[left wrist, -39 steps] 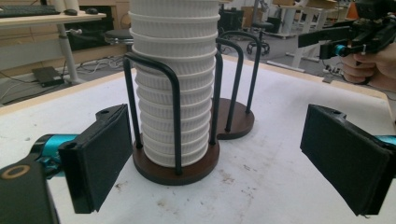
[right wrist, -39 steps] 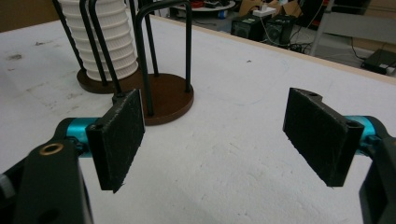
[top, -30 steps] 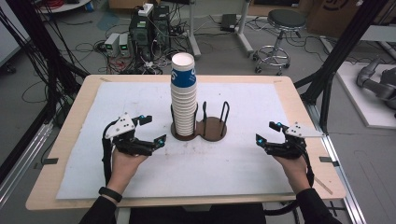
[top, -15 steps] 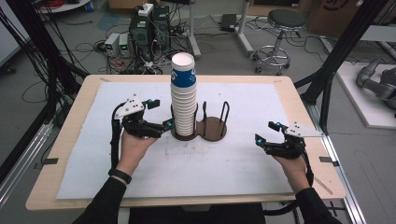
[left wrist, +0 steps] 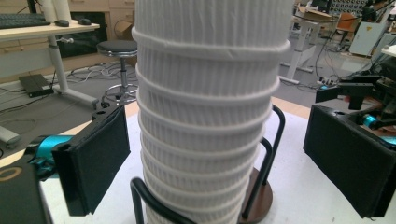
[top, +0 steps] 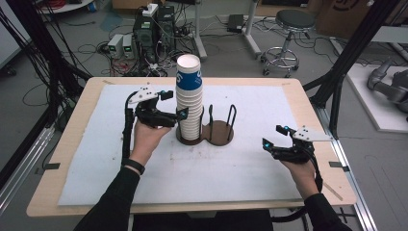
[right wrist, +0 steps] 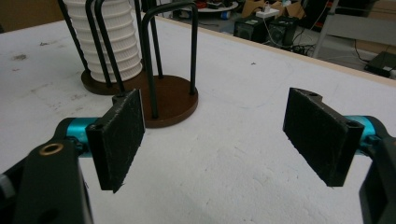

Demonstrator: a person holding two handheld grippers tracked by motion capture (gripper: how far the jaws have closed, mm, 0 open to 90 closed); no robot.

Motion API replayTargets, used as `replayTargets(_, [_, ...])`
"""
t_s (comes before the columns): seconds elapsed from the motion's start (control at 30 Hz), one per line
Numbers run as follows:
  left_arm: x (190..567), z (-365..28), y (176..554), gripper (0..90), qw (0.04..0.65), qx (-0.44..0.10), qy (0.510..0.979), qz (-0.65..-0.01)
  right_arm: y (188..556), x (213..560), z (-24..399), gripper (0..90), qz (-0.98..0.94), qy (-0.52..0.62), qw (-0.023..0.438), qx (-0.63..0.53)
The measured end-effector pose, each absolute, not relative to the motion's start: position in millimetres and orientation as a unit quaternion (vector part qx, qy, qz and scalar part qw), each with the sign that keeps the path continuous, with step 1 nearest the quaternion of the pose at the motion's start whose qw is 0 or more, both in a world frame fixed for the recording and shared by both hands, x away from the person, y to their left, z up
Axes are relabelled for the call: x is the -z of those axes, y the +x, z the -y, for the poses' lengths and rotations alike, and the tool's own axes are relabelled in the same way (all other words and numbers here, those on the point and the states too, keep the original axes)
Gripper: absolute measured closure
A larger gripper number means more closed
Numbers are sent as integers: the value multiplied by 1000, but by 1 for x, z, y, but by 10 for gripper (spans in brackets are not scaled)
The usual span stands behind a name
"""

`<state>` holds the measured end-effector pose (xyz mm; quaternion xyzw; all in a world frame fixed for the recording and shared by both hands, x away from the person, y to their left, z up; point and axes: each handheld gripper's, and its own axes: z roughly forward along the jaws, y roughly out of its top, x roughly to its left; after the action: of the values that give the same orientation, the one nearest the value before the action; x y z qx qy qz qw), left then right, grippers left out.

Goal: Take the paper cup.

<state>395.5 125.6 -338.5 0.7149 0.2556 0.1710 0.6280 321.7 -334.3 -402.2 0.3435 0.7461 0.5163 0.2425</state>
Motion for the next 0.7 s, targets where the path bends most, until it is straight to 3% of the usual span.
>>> replayTargets(0.67, [334,-107,421,69,631,-156,719,-247,320,401,327,211,-750,333,233,-522])
replayTargets(0.7, [334,-107,421,106,630,-157,721,-244,320,399,325,211,-750,329,228,-525])
